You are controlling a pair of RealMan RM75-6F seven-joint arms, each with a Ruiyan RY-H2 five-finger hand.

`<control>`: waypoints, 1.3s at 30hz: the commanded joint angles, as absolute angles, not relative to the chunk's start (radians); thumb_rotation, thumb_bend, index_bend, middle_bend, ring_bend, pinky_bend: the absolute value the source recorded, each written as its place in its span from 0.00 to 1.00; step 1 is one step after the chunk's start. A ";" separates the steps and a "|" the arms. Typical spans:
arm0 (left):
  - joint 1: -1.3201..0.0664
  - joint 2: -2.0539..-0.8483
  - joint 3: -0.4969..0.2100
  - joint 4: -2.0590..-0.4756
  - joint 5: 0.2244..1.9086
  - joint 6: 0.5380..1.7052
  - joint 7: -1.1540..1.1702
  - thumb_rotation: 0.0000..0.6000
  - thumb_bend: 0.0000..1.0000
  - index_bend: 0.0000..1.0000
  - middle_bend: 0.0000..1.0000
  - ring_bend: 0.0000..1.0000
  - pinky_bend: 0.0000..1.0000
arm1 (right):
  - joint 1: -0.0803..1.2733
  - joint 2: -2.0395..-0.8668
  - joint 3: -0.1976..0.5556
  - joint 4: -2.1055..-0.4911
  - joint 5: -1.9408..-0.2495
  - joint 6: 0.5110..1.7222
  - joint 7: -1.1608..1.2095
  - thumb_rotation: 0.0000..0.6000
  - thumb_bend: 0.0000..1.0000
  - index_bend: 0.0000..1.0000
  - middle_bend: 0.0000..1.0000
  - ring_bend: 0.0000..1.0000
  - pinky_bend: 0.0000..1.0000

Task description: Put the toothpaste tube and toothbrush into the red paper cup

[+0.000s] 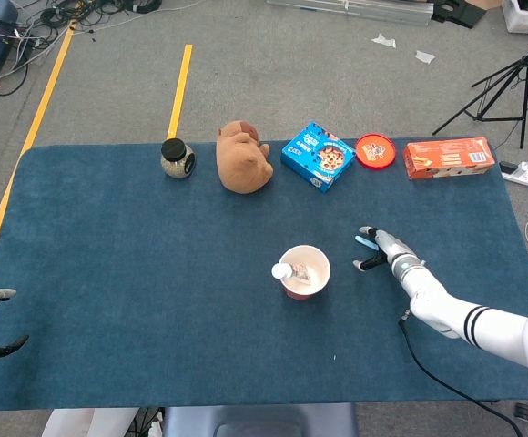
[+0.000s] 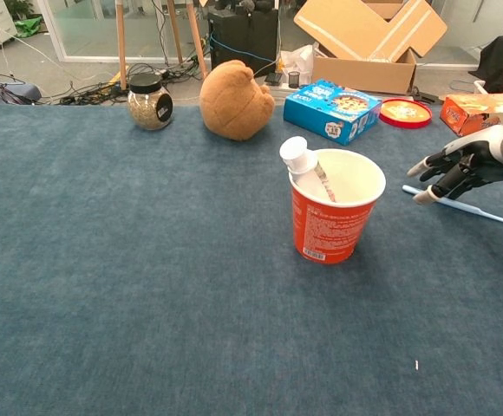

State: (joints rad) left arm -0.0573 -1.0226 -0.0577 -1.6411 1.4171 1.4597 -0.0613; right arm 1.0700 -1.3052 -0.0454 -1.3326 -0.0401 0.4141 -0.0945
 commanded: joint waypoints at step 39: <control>-0.059 -1.025 -0.055 -1.642 1.419 1.456 -0.051 1.00 0.00 0.29 0.36 0.26 0.31 | 0.893 -1.264 -0.052 -1.600 -0.716 1.051 -0.274 1.00 0.24 0.26 0.03 0.00 0.13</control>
